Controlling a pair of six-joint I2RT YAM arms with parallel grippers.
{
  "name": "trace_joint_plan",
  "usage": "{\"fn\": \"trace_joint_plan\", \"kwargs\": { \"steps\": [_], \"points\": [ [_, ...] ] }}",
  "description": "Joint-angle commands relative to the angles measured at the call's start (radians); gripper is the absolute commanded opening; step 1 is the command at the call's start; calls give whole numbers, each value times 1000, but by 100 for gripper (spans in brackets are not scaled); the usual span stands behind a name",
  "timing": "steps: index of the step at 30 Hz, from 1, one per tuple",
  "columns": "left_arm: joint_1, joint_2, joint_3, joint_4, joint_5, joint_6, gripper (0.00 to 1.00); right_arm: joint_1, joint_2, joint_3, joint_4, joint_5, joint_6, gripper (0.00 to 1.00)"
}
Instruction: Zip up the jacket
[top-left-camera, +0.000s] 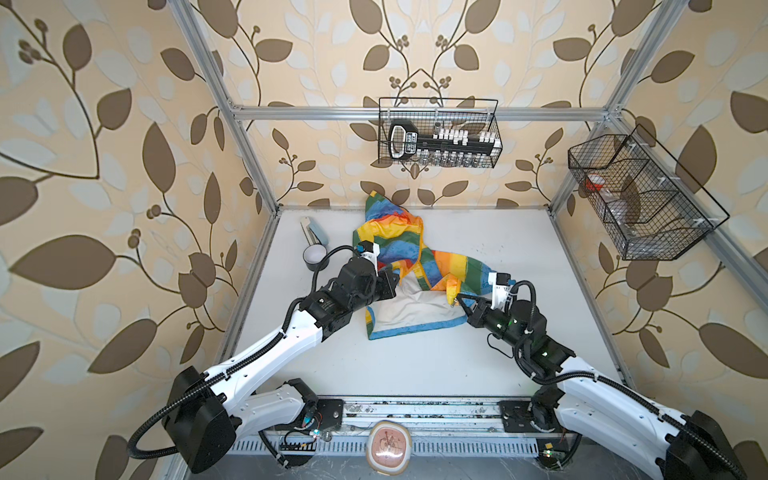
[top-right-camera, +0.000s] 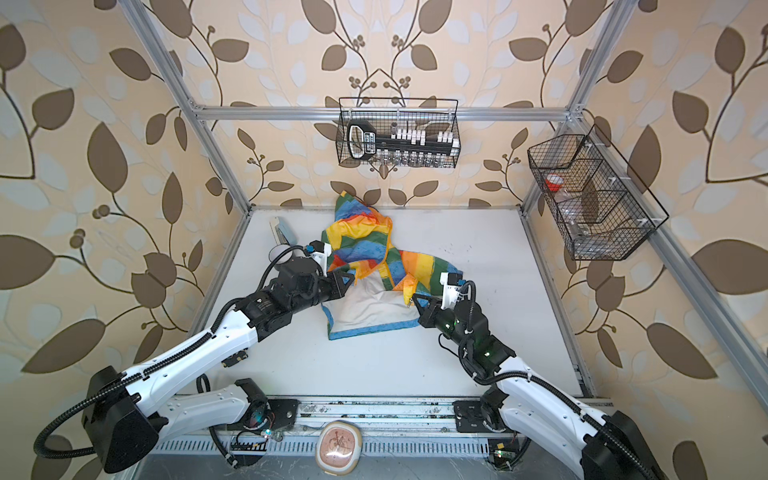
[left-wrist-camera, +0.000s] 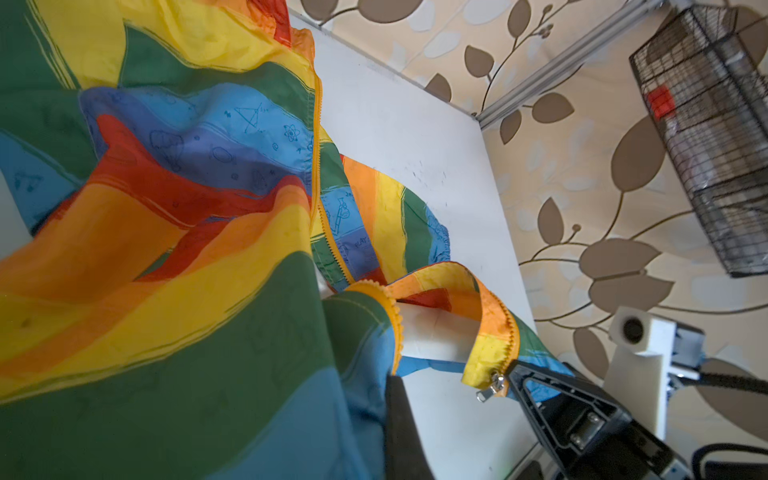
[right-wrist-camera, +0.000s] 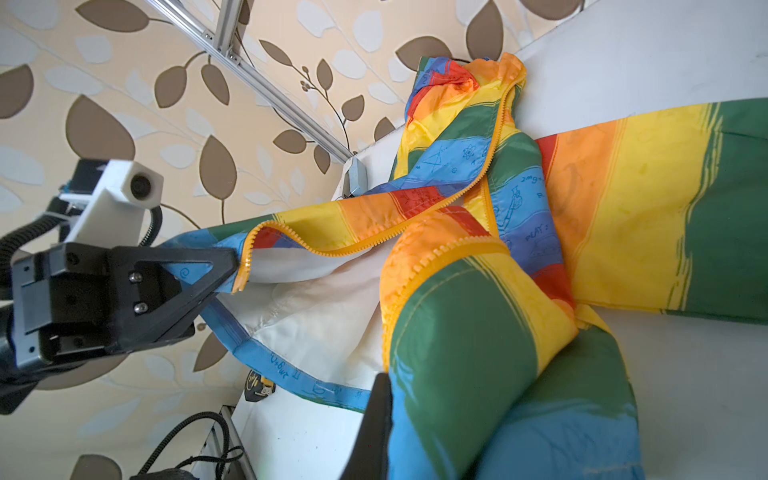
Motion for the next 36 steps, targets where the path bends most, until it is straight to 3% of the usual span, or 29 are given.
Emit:
{"fn": "trace_joint_plan", "kwargs": {
  "steps": [1, 3, 5, 10, 17, 25, 28, 36],
  "points": [
    [2, 15, 75, -41, 23, 122, 0, 40, -2, 42, 70, 63, -87, 0],
    [1, 19, 94, -39, 42, 122, 0, 66, -2, 51, 78, 91, -131, 0],
    [2, 12, 124, -98, -8, 88, 0, 77, 5, 69, 68, 101, -174, 0],
    [1, -82, 81, 25, -11, 75, 0, 70, 49, 100, 122, 31, -200, 0],
    [2, -130, 11, 355, 118, 48, 0, 36, 174, 86, 520, -102, -23, 0],
    [3, 27, 4, 681, 218, -81, 0, 3, 416, 150, 929, -213, 257, 0],
    [3, 61, -7, 764, 221, -111, 0, -1, 446, 153, 995, -202, 302, 0],
    [3, 83, -31, 858, 232, -144, 0, 1, 448, 179, 976, -173, 295, 0]
  ]
}}
